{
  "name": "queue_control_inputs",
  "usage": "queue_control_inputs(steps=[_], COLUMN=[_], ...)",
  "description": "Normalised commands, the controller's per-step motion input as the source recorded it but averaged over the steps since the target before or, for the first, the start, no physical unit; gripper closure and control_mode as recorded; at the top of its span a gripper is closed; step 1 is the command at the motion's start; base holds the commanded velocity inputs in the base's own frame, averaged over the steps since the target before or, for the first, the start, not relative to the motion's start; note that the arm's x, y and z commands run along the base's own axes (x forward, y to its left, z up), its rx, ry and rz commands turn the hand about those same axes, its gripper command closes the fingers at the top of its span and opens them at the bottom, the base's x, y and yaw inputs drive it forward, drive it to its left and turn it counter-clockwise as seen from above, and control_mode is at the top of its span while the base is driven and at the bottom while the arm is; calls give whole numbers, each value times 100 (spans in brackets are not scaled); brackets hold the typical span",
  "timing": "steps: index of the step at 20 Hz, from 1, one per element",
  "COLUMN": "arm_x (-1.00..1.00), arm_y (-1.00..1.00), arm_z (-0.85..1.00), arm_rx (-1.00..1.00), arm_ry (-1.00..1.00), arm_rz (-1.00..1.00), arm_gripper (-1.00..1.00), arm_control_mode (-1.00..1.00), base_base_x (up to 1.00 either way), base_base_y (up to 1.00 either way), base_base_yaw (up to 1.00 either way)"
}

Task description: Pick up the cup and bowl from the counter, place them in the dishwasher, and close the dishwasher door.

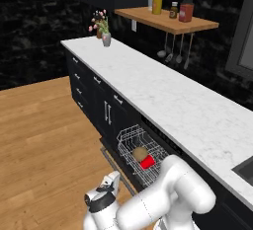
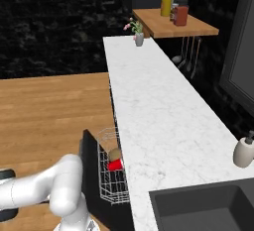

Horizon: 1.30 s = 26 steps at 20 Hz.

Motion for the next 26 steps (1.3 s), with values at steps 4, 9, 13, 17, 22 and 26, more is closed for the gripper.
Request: queue_control_inputs(steps=[4, 9, 13, 17, 22, 26], arm_x=[100, 93, 98, 100, 85, 83], arm_y=[-100, -100, -100, -100, -100, -100], arm_z=[-94, -60, -70, -81, -91, -100], arm_rx=[-12, -14, -12, -10, -9, -7], arm_ry=[-3, -6, -4, -2, -8, -12], arm_rz=[0, 0, 0, 0, 0, 0], arm_gripper=[-100, -100, -100, -100, -100, -100], arm_control_mode=[-100, -100, -100, -100, -100, -100], base_base_x=[0, 0, 0, 0, 0, 0], base_base_y=[0, 0, 0, 0, 0, 0], base_base_yaw=[0, 0, 0, 0, 0, 0])
